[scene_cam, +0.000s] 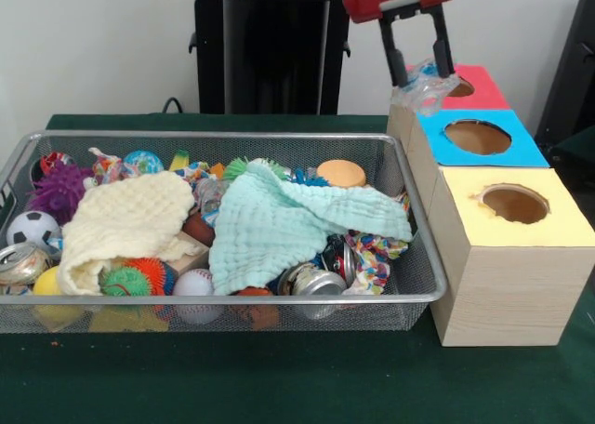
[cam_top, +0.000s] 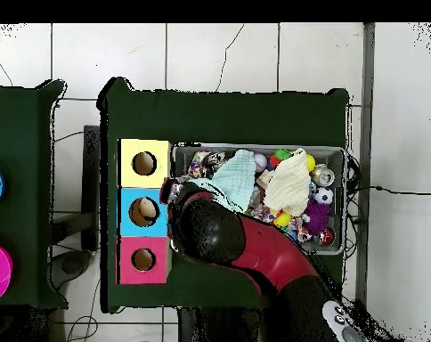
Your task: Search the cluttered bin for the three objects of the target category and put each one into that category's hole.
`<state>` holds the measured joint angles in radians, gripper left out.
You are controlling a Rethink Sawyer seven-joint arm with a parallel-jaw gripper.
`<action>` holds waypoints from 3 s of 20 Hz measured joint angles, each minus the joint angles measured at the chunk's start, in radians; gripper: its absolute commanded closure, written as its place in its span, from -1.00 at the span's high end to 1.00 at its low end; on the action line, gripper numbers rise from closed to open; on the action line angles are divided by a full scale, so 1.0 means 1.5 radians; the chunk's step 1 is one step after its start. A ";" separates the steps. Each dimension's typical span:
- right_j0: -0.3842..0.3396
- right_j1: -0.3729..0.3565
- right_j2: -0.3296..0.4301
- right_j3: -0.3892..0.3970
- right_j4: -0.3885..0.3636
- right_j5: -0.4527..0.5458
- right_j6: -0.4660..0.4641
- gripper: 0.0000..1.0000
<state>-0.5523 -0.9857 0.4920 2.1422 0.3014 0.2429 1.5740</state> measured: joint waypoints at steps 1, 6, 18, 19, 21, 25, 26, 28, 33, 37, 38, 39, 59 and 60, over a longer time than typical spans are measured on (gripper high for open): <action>-0.001 -0.005 0.008 0.006 0.004 0.000 0.000 -1.00; 0.000 -0.016 0.037 0.027 0.009 0.000 0.000 -1.00; 0.062 -0.017 0.043 0.078 0.009 -0.001 0.000 -1.00; 0.064 -0.017 0.043 0.082 0.009 -0.001 0.000 -1.00; 0.072 -0.017 0.043 0.093 0.009 -0.004 0.000 -1.00; 0.082 -0.017 0.043 0.107 0.009 -0.020 0.000 -1.00; 0.083 -0.017 0.043 0.109 0.009 -0.023 0.000 -1.00; 0.085 -0.017 0.043 0.115 0.009 -0.030 0.000 -1.00; 0.086 -0.015 0.037 0.122 0.009 -0.034 0.000 -1.00; 0.086 -0.014 0.033 0.122 0.009 -0.034 0.000 -1.00; 0.086 -0.014 0.032 0.122 0.009 -0.034 0.000 -1.00; 0.086 -0.014 0.032 0.122 0.009 -0.034 0.000 -1.00; 0.112 0.063 -0.008 0.094 -0.002 -0.085 0.000 -1.00; 0.112 0.064 -0.008 0.091 -0.003 -0.085 0.000 -1.00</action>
<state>-0.3837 -0.8904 0.4794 2.2790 0.2975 0.1147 1.5740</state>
